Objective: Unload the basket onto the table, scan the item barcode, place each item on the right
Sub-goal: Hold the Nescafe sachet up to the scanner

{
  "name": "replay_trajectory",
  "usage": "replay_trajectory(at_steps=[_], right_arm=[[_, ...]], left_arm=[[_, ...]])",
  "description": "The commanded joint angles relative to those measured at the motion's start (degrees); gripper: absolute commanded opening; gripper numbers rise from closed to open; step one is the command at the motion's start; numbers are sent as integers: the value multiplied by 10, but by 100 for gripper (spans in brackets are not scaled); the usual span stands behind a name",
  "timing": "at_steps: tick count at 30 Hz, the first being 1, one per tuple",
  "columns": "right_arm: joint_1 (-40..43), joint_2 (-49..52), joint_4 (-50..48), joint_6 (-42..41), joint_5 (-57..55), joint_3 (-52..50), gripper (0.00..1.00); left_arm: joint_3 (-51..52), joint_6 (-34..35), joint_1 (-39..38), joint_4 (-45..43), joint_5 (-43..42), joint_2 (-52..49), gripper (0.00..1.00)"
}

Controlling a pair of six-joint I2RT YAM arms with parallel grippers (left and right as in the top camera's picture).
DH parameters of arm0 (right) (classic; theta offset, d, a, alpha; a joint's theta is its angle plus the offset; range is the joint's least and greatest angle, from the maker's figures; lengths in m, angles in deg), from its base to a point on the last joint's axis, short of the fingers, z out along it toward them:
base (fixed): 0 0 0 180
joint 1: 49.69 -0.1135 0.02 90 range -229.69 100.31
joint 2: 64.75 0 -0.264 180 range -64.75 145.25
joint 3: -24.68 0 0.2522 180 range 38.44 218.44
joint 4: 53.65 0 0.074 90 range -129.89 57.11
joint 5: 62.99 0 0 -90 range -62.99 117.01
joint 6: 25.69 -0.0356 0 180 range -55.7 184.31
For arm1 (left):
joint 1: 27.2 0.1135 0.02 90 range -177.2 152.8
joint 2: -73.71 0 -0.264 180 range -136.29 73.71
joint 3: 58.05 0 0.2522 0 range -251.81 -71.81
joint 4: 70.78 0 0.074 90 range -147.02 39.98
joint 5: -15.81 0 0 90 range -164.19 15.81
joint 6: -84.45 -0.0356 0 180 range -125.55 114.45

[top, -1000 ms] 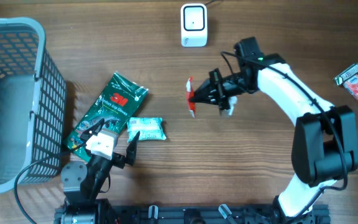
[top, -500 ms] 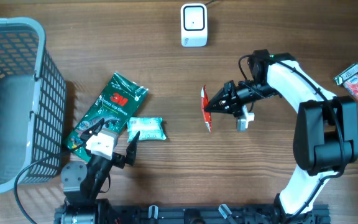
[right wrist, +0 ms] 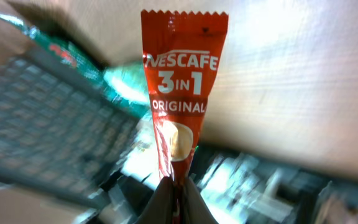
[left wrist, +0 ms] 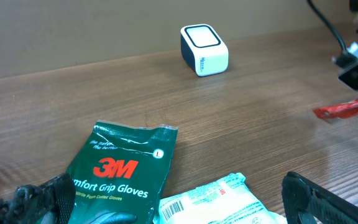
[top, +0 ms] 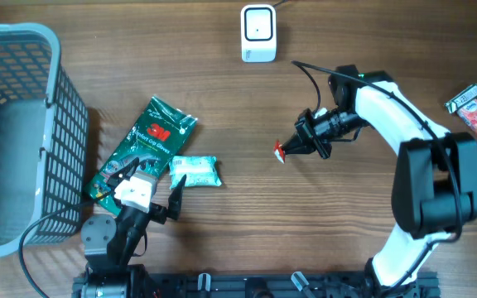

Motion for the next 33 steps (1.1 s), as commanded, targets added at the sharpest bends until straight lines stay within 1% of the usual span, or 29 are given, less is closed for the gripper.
replay_trajectory(at_steps=[1, 4, 6, 8, 9, 10, 16, 19, 21, 25, 27, 30, 33], right_arm=[[-29, -54, -70, 62, -122, 2, 5], [-61, -61, -195, 62, -138, 2, 5], [-76, -61, -268, 64, -196, 2, 5], [-85, -57, -379, 72, -225, 2, 5], [-86, -54, -407, 73, -219, 2, 7], [-86, -51, -439, 72, -210, 2, 5], [-87, 0, -584, 60, -228, 9, 5], [-87, 38, -591, 57, -261, 44, 5], [-87, 78, -581, 62, -294, 102, 4], [-87, 158, -527, 57, -334, 238, 5], [-87, 191, -512, 42, -339, 276, 5], [-80, 236, -513, 12, -359, 299, 5], [-80, 246, -509, 18, -359, 299, 5]], left_arm=[[3, 5, 1, -2, -7, 2, 100], [3, 5, 1, -2, -7, 2, 100], [3, 5, 1, -2, -7, 2, 100], [3, 5, 1, -2, -7, 2, 100], [3, 5, 1, -2, -7, 2, 100], [3, 5, 1, -2, -7, 2, 100], [3, 5, 1, -2, -7, 2, 100], [3, 5, 1, -2, -7, 2, 100], [3, 5, 1, -2, -7, 2, 100], [3, 5, 1, -2, -7, 2, 100], [3, 5, 1, -2, -7, 2, 100], [3, 5, 1, -2, -7, 2, 100], [3, 5, 1, -2, -7, 2, 100]])
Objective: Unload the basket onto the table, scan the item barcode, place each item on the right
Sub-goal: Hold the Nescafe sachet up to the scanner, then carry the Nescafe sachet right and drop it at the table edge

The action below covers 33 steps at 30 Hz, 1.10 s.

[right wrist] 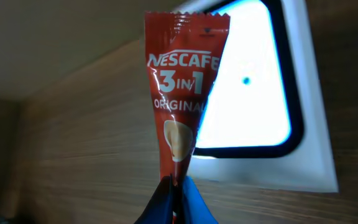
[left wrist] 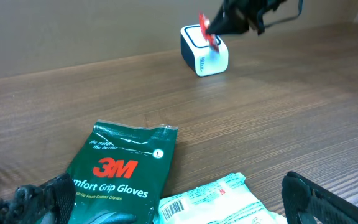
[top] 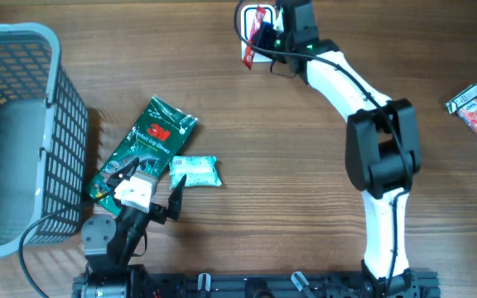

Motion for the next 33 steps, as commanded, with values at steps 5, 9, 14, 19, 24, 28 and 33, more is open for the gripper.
replay_trajectory(at_steps=[5, 9, 14, 19, 24, 28, 33], right_arm=[[6, 5, 9, 9, 1, 9, 5], [28, -70, 111, 34, -3, 9, 5], [98, -160, 321, 40, -88, 9, 5], [216, -175, 481, 52, -201, -7, 5], [337, -174, 356, 80, -201, -89, 5], [404, -174, 266, 94, -205, -140, 5], [430, -173, 219, 93, -181, -144, 6]], left_arm=[[3, 5, 1, -2, -7, 2, 100], [3, 5, 1, -2, -7, 2, 100], [3, 5, 1, -2, -7, 2, 100], [3, 5, 1, -2, -7, 2, 100], [3, 5, 1, -2, -7, 2, 100], [3, 5, 1, -2, -7, 2, 100], [3, 5, 1, -2, -7, 2, 100]])
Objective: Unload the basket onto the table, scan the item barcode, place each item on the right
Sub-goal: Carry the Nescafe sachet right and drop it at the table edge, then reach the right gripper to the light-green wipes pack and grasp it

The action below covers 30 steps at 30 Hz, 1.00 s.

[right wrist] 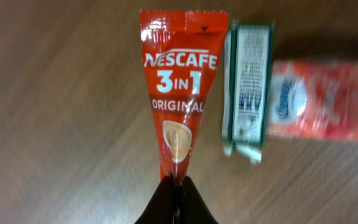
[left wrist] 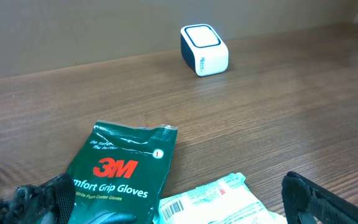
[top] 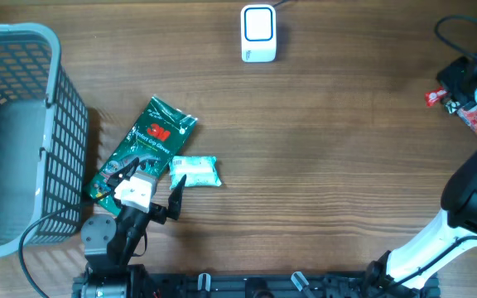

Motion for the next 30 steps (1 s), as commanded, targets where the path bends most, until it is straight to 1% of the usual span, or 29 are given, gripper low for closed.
replay_trajectory(at_steps=[1, 2, 6, 7, 8, 9, 10, 11, 12, 13, 14, 15, 17, 19, 20, 21, 23, 25, 28, 30], right_arm=[[-5, 8, -21, 11, 10, -1, 9], [-6, 8, -30, 11, 10, -1, 12], [-4, 8, -48, 11, 8, -1, 11], [-3, 8, -52, 11, -1, -1, 12], [-2, 8, -53, 11, -9, -1, 16], [-2, 8, -52, 12, -14, -1, 22], [-3, 7, -49, 12, -14, -1, 33], [-3, 7, -45, 12, 5, 3, 52], [-3, 6, -40, 15, 41, 9, 74], [-3, 4, -36, 21, 71, 14, 92], [-3, -1, -28, 33, 141, 24, 99], [-3, -6, -20, 33, 186, 30, 99], [-7, -24, 19, 23, 315, 37, 99], [-21, -32, 65, 20, 403, 37, 100], [-37, -32, 102, 26, 447, 37, 99], [-65, -32, 150, 57, 478, 37, 99], [-124, -32, 217, 106, 484, 37, 100], [-184, -32, 254, 150, 484, 35, 99], [-314, -31, 233, 208, 463, 10, 100], [-380, -31, 202, 203, 454, -26, 100]], left_arm=[[3, 5, 1, -2, -7, 2, 100], [3, 5, 1, -2, -7, 2, 100], [3, 5, 1, -2, -7, 2, 100], [3, 5, 1, -2, -7, 2, 100], [3, 5, 1, -2, -7, 2, 100], [3, 5, 1, -2, -7, 2, 100], [3, 5, 1, -2, -7, 2, 100], [3, 5, 1, -2, -7, 2, 100], [3, 5, 1, -2, -7, 2, 100], [3, 5, 1, -2, -7, 2, 100], [3, 5, 1, -2, -7, 2, 100], [3, 5, 1, -2, -7, 2, 100], [3, 5, 1, -2, -7, 2, 100], [3, 5, 1, -2, -7, 2, 100], [3, 5, 1, -2, -7, 2, 100], [3, 5, 1, -2, -7, 2, 100], [3, 5, 1, -2, -7, 2, 100], [3, 5, 1, -2, -7, 2, 100], [3, 5, 1, -2, -7, 2, 100], [3, 5, 1, -2, -7, 2, 100]])
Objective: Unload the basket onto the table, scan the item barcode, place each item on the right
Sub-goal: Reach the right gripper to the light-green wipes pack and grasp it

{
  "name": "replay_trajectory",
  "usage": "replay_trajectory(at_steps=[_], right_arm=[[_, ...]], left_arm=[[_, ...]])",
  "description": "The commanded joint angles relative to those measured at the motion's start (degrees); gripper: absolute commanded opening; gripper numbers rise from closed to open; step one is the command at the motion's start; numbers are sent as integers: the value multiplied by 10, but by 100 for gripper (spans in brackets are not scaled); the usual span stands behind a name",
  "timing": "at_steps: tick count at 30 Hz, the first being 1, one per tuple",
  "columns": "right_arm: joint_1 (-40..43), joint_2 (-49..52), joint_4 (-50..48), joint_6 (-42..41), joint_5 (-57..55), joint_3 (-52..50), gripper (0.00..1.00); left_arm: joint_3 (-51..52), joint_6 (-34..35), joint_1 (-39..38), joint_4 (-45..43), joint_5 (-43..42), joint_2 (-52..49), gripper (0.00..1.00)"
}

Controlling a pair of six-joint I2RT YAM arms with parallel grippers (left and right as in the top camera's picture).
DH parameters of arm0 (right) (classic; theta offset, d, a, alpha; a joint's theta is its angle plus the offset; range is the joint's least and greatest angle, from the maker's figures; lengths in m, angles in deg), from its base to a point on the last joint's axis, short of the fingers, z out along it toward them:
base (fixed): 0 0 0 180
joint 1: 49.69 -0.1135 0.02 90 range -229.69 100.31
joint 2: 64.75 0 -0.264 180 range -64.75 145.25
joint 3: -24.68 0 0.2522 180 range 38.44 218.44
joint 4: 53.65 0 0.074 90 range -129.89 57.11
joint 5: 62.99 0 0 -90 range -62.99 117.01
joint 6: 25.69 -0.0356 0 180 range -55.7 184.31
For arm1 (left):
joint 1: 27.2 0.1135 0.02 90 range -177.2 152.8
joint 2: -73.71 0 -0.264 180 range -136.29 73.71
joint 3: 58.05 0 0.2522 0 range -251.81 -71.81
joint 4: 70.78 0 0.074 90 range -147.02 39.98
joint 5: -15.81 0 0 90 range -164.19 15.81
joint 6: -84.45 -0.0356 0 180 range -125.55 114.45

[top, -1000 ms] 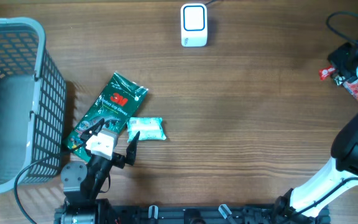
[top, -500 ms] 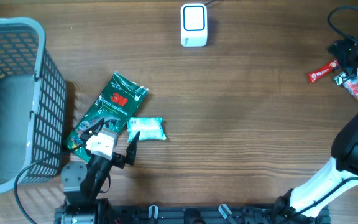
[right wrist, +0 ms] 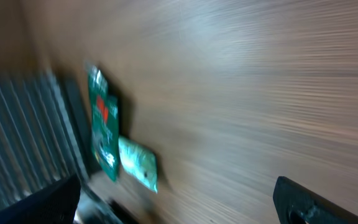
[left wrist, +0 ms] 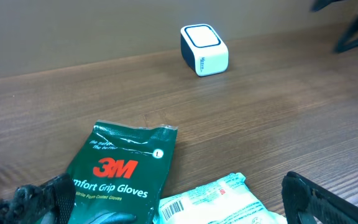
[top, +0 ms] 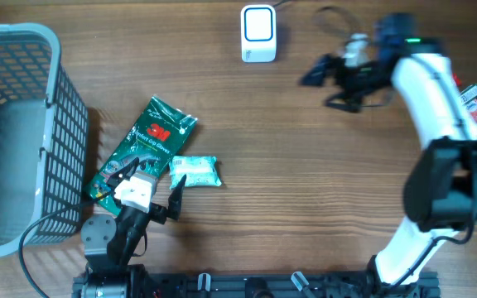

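Note:
The white scanner (top: 257, 33) stands at the table's back centre, also in the left wrist view as the scanner (left wrist: 204, 50). My right gripper (top: 321, 89) hovers to its right, open and empty; its view is blurred, with the fingers (right wrist: 312, 199) wide apart. No red sachet is in either gripper. A red sliver (top: 455, 80) shows beside the right arm; I cannot tell what it is. My left gripper (left wrist: 173, 186) rests open at the front left. It straddles a green 3M gloves packet (left wrist: 120, 174) and a teal-white barcoded packet (left wrist: 222, 202).
A grey mesh basket (top: 15, 124) fills the left side. The gloves packet (top: 143, 145) and teal packet (top: 195, 171) lie next to it. A green-white pack (top: 468, 97) and a red pack (top: 476, 116) lie at the far right edge.
My right gripper was shut on the Nescafe sachet at the far right by the packs. Now it is open and empty, further left, near the scanner. The left arm has not moved.
My right gripper held the red sachet over the middle of the table, then right at the scanner's window, then at the far right beside the other packs. Now it is open without the sachet, back towards the centre. The left gripper stayed open throughout.

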Motion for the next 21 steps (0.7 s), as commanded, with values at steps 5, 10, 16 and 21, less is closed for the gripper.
replay_trajectory(at_steps=[5, 10, 16, 21], right_arm=[[-224, 5, -196, 0, 82, -157, 100], [-309, 32, -305, -36, 81, -177, 100], [-324, 85, -359, -69, 21, -177, 100], [-320, 98, -365, -66, 21, -177, 95]], left_arm=[[3, 5, 1, -2, -7, 2, 100], [3, 5, 1, -2, -7, 2, 100], [3, 5, 1, -2, -7, 2, 100], [3, 5, 1, -2, -7, 2, 100]])
